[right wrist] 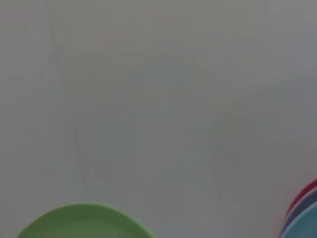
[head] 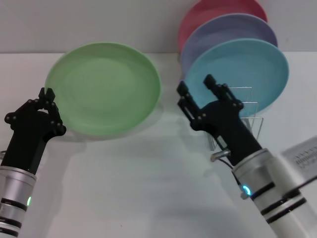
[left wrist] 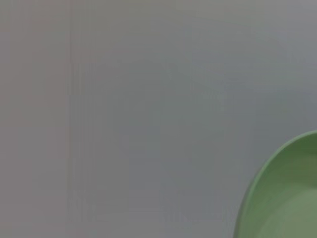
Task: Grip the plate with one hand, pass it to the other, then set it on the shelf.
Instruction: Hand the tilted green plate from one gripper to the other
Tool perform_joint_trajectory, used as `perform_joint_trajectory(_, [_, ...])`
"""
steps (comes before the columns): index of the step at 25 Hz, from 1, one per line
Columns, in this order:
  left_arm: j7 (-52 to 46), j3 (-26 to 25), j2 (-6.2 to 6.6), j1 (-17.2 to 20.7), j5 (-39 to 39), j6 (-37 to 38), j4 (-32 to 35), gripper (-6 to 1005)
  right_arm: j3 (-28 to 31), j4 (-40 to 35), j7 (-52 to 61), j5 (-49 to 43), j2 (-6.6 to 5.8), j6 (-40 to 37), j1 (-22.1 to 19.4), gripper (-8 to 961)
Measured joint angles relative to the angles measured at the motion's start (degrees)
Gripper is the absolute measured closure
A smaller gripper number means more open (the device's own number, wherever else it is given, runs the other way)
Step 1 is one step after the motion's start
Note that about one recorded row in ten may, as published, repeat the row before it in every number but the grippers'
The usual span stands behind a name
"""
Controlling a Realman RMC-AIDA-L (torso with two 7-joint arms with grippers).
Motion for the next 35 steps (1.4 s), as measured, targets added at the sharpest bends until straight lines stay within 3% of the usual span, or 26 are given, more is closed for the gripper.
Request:
perform_joint_trajectory(25, [13.5,8.2,0.00,0.4,-16.3,2.6,-5.3,965,5.6,-1.6,0.0,-0.6,-0.08,20.3,9.4,287])
perform_joint_trajectory(35, [16.8,10.0,0.00,0.1,-21.2,2.7,-7.4,964,8.1,-2.3,-0.1,-4.1,0.09,22.0,9.9,287])
